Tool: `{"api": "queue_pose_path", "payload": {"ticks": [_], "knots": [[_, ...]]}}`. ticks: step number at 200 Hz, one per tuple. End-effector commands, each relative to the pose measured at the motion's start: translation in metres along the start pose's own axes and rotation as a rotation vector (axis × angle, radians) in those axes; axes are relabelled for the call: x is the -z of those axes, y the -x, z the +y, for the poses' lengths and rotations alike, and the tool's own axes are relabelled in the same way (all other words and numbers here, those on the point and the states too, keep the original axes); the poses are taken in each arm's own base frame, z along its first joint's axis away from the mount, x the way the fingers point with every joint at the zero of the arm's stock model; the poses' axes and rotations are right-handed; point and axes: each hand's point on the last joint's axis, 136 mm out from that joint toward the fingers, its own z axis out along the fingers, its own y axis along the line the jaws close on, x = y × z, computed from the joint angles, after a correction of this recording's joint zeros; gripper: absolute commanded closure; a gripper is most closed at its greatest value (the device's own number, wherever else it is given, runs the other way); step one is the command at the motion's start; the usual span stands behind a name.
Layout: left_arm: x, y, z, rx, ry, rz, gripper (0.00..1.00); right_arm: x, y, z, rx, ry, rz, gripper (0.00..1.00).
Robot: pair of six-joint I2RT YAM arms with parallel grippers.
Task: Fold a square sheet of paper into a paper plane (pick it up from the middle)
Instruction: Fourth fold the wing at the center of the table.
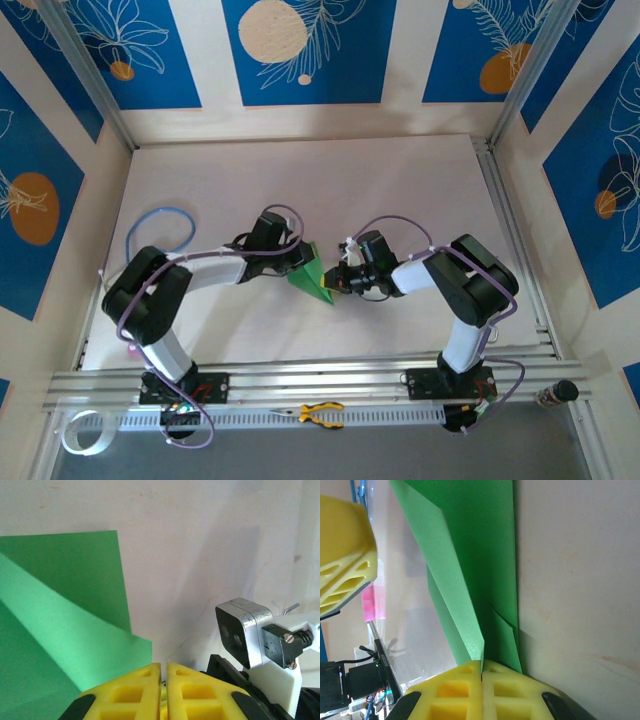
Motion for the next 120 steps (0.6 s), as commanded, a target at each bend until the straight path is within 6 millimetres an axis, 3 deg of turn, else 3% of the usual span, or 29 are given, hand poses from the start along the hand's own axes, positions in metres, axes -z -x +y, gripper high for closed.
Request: {"api": "queue_pose_path", "payload": {"ticks": [1,74,120], "knots": [[-0.008,-0.001,-0.005,0.001,-0.019,0.019,0.88,-0.006,-0.006,-0.013,-0.028,-0.042,0.031,1.0],[-0.019,-0.002,0.016,0.03,0.045,0.017,0.89,-0.005,-0.008,-0.014,-0.035,-0.046,0.039,1.0],[-0.026,-0.001,0.017,0.037,0.04,0.027,0.89,-0.005,-0.007,-0.015,-0.037,-0.05,0.041,1.0]]}}
